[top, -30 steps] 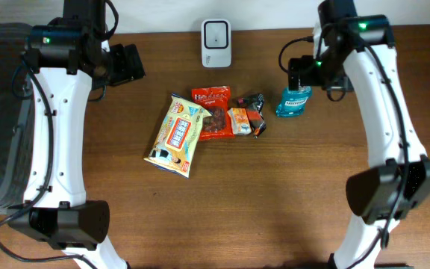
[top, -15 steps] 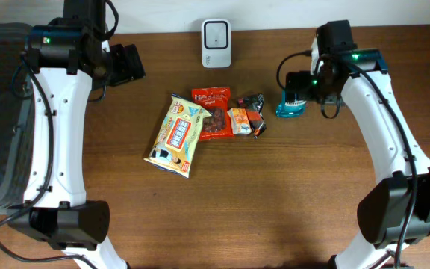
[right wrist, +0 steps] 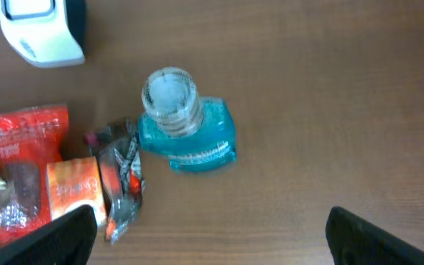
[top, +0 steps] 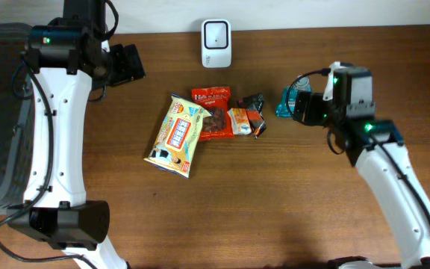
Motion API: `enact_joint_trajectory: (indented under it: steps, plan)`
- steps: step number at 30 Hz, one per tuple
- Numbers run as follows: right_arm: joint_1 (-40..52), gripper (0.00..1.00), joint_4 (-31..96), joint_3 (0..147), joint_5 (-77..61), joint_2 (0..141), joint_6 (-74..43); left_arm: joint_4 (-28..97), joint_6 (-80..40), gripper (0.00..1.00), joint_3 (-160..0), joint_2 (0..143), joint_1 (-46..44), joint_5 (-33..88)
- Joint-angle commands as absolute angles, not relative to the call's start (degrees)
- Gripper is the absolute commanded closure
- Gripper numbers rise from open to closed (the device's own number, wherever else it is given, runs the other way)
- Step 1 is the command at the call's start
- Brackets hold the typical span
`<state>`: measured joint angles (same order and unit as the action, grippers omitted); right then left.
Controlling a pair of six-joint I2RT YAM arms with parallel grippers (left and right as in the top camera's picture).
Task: Scan the item barcode
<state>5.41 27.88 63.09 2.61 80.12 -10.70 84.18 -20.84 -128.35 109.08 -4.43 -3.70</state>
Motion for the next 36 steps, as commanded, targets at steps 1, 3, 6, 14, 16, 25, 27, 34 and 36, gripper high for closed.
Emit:
enact_joint_trajectory:
  steps: [1,3,6,14,16,25,27,34,36]
  plan:
    - [5.78,0.02,17.37,57.34,2.83,82.87,-9.67,84.12,-21.41,0.01,-128.25,109.16,-4.32,-4.32]
    - [5.76,0.02,12.97,57.34,2.85,84.53,-9.65,84.09,-21.41,0.01,-128.25,109.16,-4.32,-4.32]
    - [5.78,0.02,11.16,57.32,0.58,86.59,-5.76,84.09,-21.41,0.01,-128.25,109.16,-4.32,-4.32]
    - [6.04,0.02,3.53,57.32,-1.28,92.92,3.03,84.07,-21.41,0.01,-128.25,109.16,-4.32,-4.32]
    - [6.04,0.02,2.48,57.32,-1.28,93.3,3.01,84.07,-21.41,0.01,-128.25,109.16,-4.32,-4.32]
    - [6.04,0.01,0.99,57.32,-0.82,98.02,1.02,84.09,-21.41,0.01,-128.25,109.16,-4.32,-4.32]
    - [6.04,0.01,-0.36,57.32,-0.82,98.06,1.02,84.09,-21.41,0.01,-128.25,109.16,-4.34,-4.32]
    - [6.0,0.26,-1.56,57.32,-0.84,98.06,-2.66,84.09,-21.41,0.01,-128.25,109.16,-4.34,-4.32]
    - [6.0,0.26,-1.83,57.36,-0.89,97.97,-6.85,84.09,-21.41,0.01,-128.25,109.16,-4.32,-4.32]
